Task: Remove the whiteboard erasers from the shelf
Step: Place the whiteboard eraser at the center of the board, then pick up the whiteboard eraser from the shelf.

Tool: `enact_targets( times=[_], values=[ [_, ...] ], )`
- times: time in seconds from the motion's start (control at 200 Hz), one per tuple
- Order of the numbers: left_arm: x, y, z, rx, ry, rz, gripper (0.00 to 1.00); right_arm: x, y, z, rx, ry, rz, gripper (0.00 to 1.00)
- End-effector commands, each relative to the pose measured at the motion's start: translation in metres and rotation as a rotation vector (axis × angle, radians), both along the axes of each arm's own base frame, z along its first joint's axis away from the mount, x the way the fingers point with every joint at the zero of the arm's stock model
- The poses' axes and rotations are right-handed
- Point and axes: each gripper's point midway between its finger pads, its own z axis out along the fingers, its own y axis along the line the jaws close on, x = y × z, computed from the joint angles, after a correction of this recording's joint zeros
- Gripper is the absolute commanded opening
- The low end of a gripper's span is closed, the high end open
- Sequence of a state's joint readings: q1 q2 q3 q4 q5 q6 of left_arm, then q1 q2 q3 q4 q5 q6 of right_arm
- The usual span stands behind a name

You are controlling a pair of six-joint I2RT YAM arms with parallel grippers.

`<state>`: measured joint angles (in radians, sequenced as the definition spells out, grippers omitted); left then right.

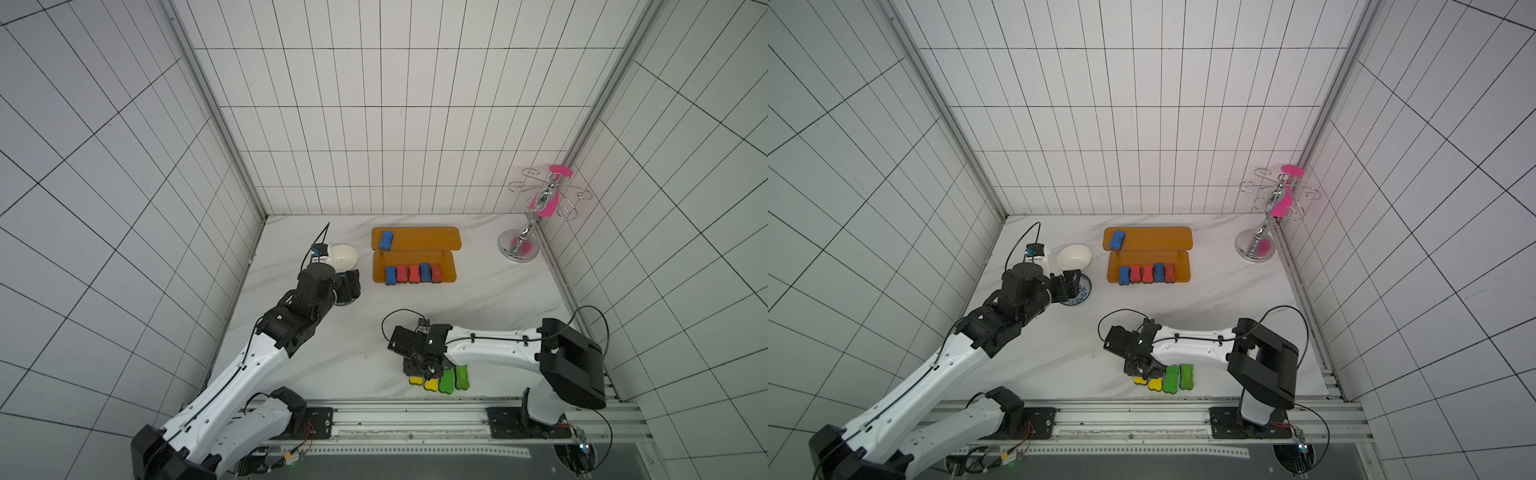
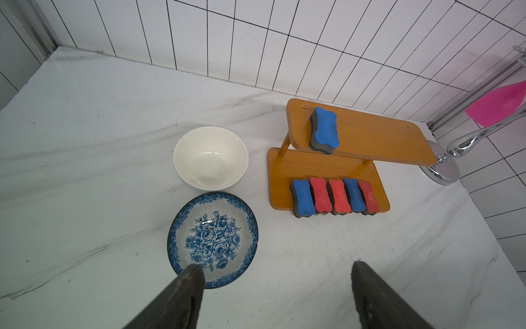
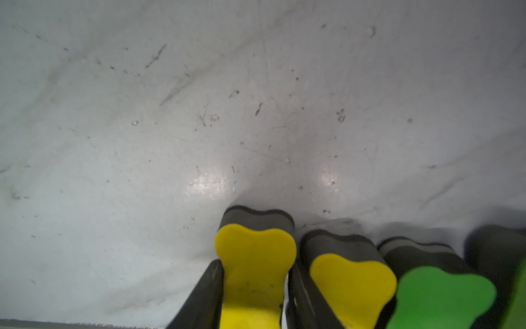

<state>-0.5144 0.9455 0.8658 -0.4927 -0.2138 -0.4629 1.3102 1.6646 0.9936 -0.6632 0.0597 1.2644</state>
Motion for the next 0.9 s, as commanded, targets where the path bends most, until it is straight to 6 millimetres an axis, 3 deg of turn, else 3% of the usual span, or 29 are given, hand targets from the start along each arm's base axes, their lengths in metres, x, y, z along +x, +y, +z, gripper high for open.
enact_targets(
  times=[0.0,0.455,0.615,0.79,0.895],
  values=[
    [-0.001,0.002,0.004,0.013,-0.013,0.000,0.85,-0.002,-0.004,0.008,-0.028,-0.021,0.020,0.41],
    [0.003,-0.003,0.010,-0.003,-0.013,-0.008,0.84,0.011,-0.011,0.046,-0.031,-0.136,0.078,0.41],
    [0.020,-0.013,0.014,-0.014,-0.013,0.003,0.84,0.059,-0.016,0.072,0.011,-0.258,0.142,0.40],
    [0.055,-0.039,0.012,0.003,0.032,-0.022,0.82,0.116,-0.016,0.113,0.050,-0.512,0.274,0.38],
    [0.076,-0.055,0.014,0.008,0.044,-0.044,0.82,0.144,-0.033,0.136,0.022,-0.634,0.282,0.43]
  ],
)
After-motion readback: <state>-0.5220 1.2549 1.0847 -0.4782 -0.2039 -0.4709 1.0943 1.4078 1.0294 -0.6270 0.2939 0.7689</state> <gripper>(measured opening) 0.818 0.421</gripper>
